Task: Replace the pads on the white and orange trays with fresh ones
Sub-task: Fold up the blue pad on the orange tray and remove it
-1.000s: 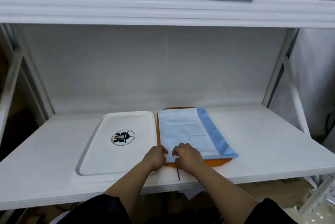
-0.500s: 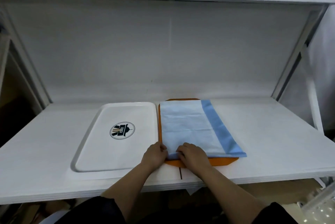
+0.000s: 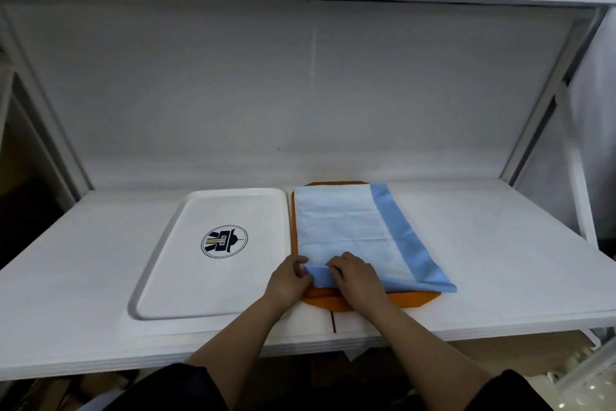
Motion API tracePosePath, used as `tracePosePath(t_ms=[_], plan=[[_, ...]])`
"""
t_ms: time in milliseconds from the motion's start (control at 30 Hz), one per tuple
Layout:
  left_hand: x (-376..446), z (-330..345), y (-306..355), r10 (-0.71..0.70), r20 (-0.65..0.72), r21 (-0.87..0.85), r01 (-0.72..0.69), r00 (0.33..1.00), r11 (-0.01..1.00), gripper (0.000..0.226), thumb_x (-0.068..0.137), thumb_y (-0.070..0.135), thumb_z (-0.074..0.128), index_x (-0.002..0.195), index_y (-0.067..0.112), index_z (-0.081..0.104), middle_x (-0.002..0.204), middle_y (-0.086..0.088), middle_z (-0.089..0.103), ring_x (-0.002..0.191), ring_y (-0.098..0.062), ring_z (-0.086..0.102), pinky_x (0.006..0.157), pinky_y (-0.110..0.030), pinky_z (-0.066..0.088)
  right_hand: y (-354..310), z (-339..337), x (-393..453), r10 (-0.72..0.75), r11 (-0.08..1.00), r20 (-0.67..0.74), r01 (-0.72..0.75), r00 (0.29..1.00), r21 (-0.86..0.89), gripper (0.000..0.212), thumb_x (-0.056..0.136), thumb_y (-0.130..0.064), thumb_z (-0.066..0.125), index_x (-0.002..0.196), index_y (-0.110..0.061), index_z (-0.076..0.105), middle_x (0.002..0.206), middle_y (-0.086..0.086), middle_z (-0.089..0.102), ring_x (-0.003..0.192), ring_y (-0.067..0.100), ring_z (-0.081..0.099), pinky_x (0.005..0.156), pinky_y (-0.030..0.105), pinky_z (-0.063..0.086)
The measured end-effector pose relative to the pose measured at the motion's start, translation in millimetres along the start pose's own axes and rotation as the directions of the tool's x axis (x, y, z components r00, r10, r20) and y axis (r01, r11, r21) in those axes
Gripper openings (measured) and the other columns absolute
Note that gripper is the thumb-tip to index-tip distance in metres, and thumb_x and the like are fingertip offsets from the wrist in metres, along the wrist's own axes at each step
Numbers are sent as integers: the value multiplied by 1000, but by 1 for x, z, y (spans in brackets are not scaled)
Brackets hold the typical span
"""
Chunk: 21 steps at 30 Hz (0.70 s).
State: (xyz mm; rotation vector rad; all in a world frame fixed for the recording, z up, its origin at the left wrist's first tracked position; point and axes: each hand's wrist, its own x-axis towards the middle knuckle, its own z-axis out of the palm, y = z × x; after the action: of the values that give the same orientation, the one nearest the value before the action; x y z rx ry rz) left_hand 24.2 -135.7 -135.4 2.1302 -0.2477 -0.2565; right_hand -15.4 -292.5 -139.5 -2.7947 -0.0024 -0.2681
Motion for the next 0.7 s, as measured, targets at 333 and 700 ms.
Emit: tracePosePath(t_ms=[333,700], plan=[[1,1,4,-16,-23,-96,14,1000,995,50,79,-3,61,127,10,49,107,-8,47,94,-18,51,68,-15,45,-1,-4,1,-20,1000,-1,20,1000,-20,29,101,-27,35,113,-18,60,109,2,58,97,18,55,82,29,41],[0,5,17,-118,94,-273,139,989,952,20,90,6,55,108,14,55,104,-9,57,92,-20,56,62,-19,47,1,-1,0,-34,999,2,34,999,-24,29,101,-26,37,117,-20,60,112,3,58,100,19,56,86,30,42]])
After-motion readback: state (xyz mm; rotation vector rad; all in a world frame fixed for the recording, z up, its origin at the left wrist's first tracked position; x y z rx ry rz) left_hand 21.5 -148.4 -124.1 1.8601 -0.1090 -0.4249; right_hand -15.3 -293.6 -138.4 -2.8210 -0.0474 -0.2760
